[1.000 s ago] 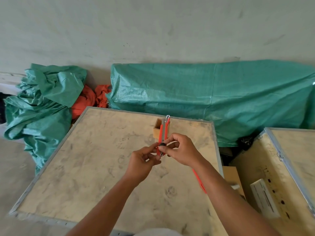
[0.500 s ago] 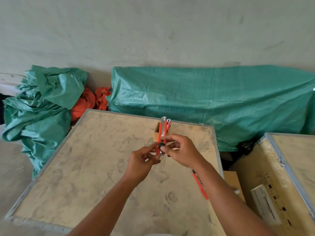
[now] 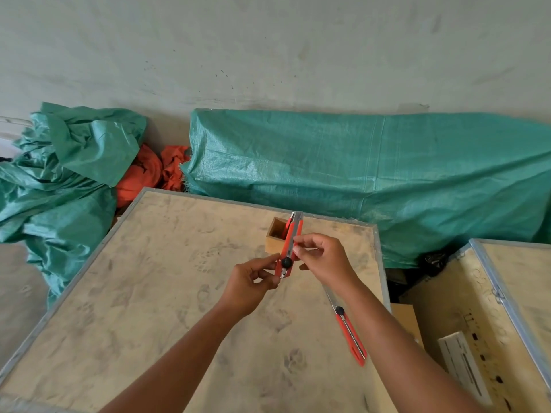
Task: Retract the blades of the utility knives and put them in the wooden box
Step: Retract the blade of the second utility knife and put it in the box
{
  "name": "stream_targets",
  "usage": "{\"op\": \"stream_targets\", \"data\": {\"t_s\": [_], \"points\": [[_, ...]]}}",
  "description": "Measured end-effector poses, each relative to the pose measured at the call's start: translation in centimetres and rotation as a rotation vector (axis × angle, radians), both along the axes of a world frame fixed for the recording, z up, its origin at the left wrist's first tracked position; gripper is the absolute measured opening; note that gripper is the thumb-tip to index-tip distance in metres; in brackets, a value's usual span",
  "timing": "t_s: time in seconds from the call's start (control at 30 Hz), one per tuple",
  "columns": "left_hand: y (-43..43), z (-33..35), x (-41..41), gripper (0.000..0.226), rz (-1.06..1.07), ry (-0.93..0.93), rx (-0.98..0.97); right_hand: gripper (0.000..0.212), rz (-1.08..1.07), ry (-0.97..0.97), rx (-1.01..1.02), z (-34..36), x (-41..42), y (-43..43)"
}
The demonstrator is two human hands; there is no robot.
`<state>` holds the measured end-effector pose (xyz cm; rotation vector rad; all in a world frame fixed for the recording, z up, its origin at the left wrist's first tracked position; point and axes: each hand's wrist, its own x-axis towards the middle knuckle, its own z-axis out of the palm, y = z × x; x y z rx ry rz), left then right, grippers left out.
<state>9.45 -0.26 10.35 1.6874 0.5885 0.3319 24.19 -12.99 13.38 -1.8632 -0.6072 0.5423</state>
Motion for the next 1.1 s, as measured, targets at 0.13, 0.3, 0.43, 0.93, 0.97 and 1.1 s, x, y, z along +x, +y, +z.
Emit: {"op": "stream_targets", "data": {"t_s": [0.13, 0.3, 0.43, 0.93, 0.97, 1.1], "points": [[2.2, -0.9, 3.3, 0.049, -0.034, 0.029, 0.077, 0.025, 0.004, 0.008, -0.040, -0.4, 3.6, 1.7], [5.5, -2.4, 8.3, 0.044, 0.007, 0.047, 0.067, 0.030, -0.011, -0.027, -0.028, -1.2, 8.1, 4.6], [7.7, -4.4, 11.7, 0.042, 0.035, 0.139, 0.139, 0.025, -0.101, -0.140, -0.055, -4.4, 10.5, 7.3], [10.1, -10.2, 14.7, 0.050, 0.052, 0.419, 0.110, 0.031, -0.032, -0.374, -0.290, -12.0, 10.3, 11.9], [10.0, -10.3, 14.7, 0.050, 0.053, 0.412, 0.116, 0.031, -0.031, -0.383, -0.286, -12.0, 10.2, 11.9], [9.9, -10.5, 14.7, 0.049, 0.049, 0.401, 0.134, 0.033, -0.041, -0.364, -0.267, -12.0, 10.2, 11.7]]}}
